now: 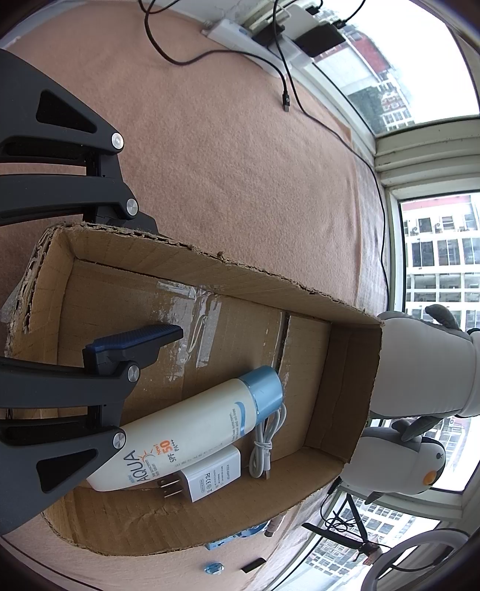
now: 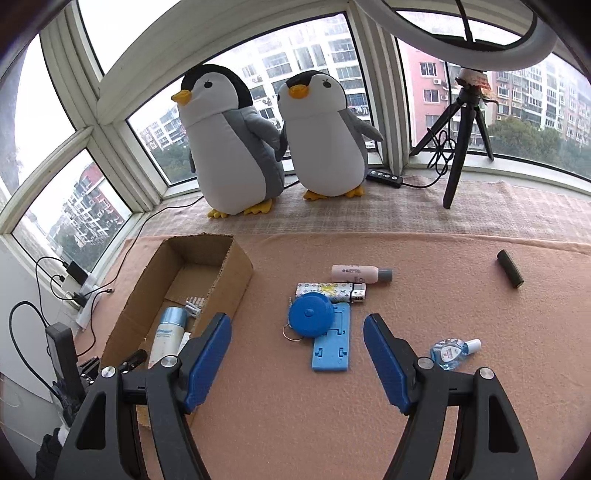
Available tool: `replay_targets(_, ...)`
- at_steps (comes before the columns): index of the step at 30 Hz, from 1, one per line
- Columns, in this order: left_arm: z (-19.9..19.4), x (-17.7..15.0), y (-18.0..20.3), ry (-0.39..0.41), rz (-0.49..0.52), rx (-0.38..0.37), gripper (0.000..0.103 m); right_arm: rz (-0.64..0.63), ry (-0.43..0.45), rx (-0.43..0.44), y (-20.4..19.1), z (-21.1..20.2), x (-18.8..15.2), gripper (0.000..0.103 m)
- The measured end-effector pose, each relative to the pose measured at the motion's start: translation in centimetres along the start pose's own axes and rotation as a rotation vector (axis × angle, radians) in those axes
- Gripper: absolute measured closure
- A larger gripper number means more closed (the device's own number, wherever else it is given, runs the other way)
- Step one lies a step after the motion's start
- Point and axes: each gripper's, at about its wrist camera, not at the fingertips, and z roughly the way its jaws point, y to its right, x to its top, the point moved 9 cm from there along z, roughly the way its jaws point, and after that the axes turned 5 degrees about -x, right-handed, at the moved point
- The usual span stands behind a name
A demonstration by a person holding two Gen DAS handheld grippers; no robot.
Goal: Organize rigid objects
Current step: 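Withdraw the right gripper from the box toward the remaining items, then lower the right gripper onto the blue tape measure and grasp it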
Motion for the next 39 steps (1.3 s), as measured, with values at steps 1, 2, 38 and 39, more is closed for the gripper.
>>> replay_targets(1,0.0,0.0,0.0,0.000,0.000,0.000,0.066,0.005,-0.003,-0.011,0.7,0.0,-0.2,0.033)
replay_targets(2,0.0,0.0,0.0,0.000,0.000,0.000,0.066,0.008,-0.007,-0.021,1.4,0.1,-0.5,0.033)
replay_targets(38,-0.3,0.0,-0.1,0.008,0.006,0.020,0.064,-0.197,-0.118,-0.178,-3.4,11.2,-1.5,0.055)
replay_targets(39,-0.3,0.1,0.0,0.008,0.005,0.020,0.064,-0.199,-0.120,-0.181,-3.4,11.4,-1.5,0.055)
